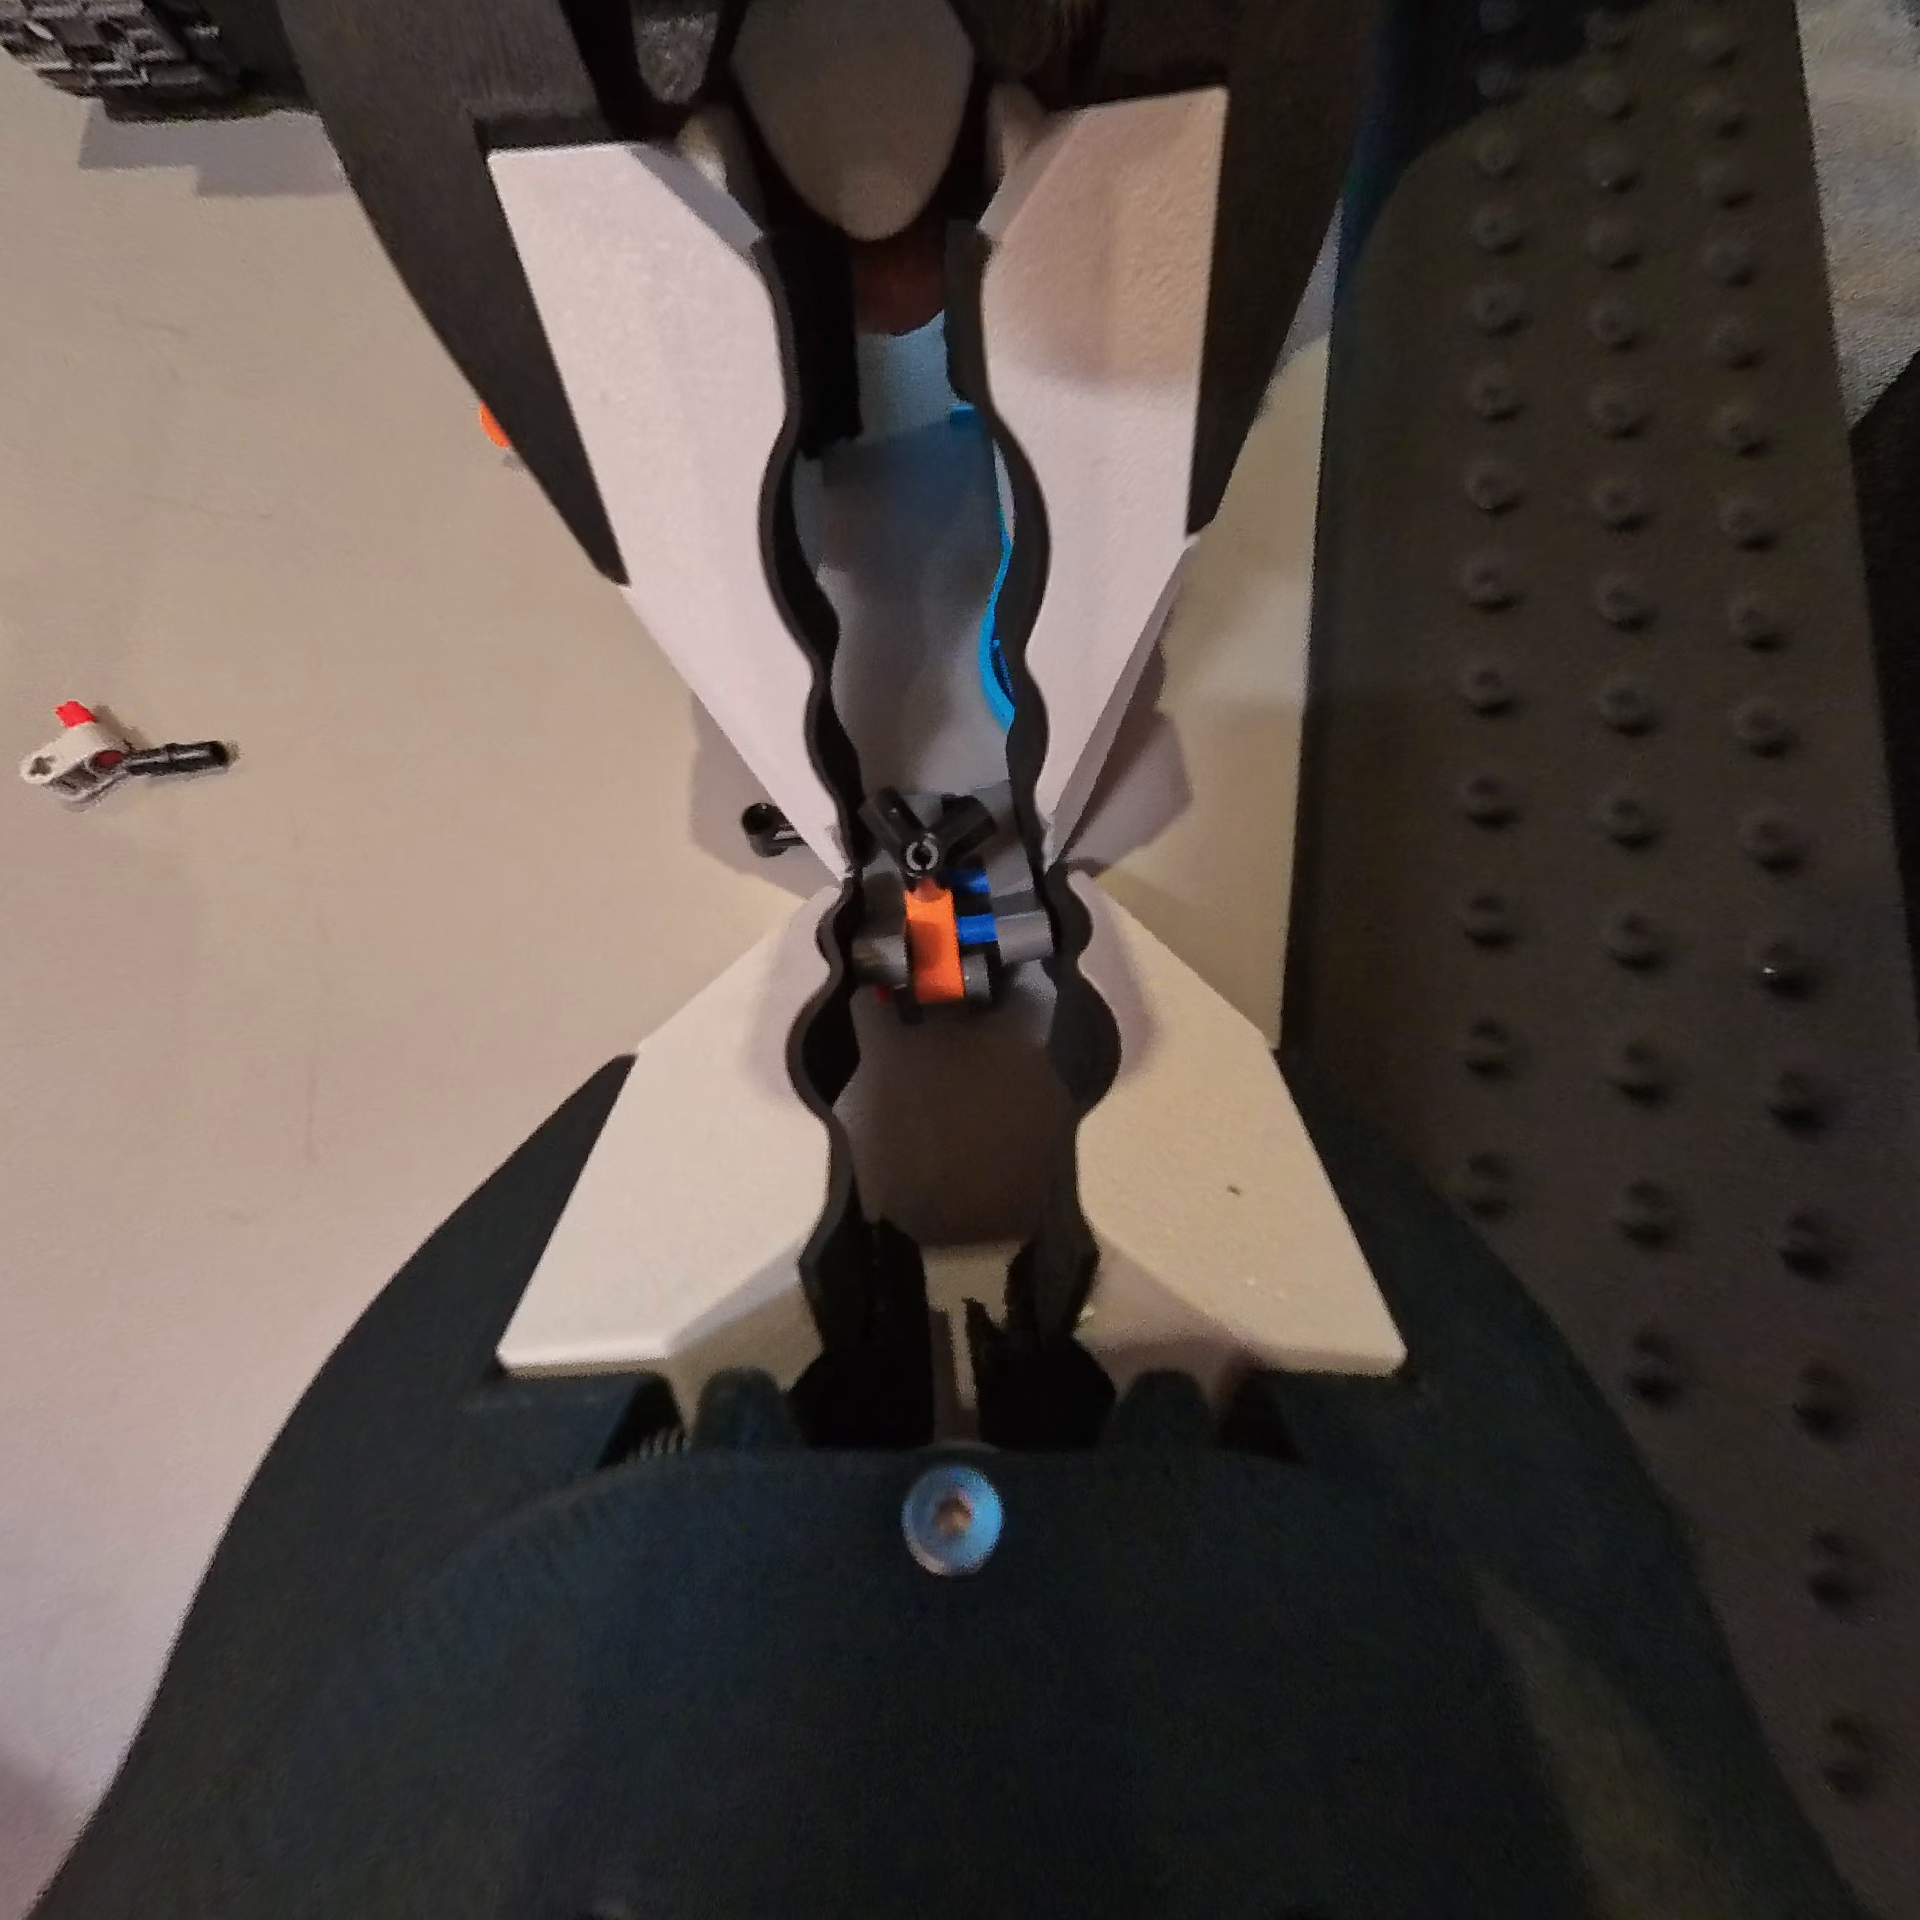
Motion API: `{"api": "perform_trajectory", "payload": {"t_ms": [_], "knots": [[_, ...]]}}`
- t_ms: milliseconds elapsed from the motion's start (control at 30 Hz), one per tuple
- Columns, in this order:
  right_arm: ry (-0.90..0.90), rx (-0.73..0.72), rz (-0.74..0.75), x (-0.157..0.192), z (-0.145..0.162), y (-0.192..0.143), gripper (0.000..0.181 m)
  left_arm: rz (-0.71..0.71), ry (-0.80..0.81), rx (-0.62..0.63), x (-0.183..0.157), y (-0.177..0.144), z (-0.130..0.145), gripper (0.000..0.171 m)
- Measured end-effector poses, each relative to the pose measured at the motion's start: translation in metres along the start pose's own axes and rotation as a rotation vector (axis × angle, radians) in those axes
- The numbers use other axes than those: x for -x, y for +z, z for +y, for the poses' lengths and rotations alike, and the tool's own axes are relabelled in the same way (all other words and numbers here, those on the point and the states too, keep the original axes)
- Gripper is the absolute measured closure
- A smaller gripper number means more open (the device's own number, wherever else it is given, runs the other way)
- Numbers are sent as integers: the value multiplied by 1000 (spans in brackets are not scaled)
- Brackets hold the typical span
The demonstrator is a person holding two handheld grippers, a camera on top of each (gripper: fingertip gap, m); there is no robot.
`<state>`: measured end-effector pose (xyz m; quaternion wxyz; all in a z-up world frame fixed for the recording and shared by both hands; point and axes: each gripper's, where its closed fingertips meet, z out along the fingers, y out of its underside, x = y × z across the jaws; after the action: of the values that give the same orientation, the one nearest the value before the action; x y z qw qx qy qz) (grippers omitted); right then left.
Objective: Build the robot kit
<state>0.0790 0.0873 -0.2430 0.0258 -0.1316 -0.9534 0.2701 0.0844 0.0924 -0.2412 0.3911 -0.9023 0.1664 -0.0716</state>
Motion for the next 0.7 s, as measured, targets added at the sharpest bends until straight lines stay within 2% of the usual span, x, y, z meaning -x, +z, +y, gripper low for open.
{"api": "perform_trajectory", "payload": {"t_ms": [100,167,200,267,333,433,567,700], "knots": [[58,-43,9,-1,-2,-1,153,-23,-30,3,3,0,2,138],[123,-78,-59,3,-6,-9,152,28,-106,-51,2,-8,-3,135],[148,-98,-95,5,-8,-12,152,-3,-93,-81,4,-11,-6,134],[214,-133,-198,12,-12,-17,152,-60,-4,-92,3,-15,-9,128],[262,-157,-299,20,-15,-21,152,-92,71,-171,-2,-26,-18,127],[292,-157,-362,22,-15,-24,152,-192,189,-186,-2,-34,-24,130],[319,-128,-427,28,-14,-20,152,-142,157,-181,-6,-30,-20,133],[340,-190,-415,24,-18,-26,151,-80,14,-223,-4,-34,-19,141]]}}
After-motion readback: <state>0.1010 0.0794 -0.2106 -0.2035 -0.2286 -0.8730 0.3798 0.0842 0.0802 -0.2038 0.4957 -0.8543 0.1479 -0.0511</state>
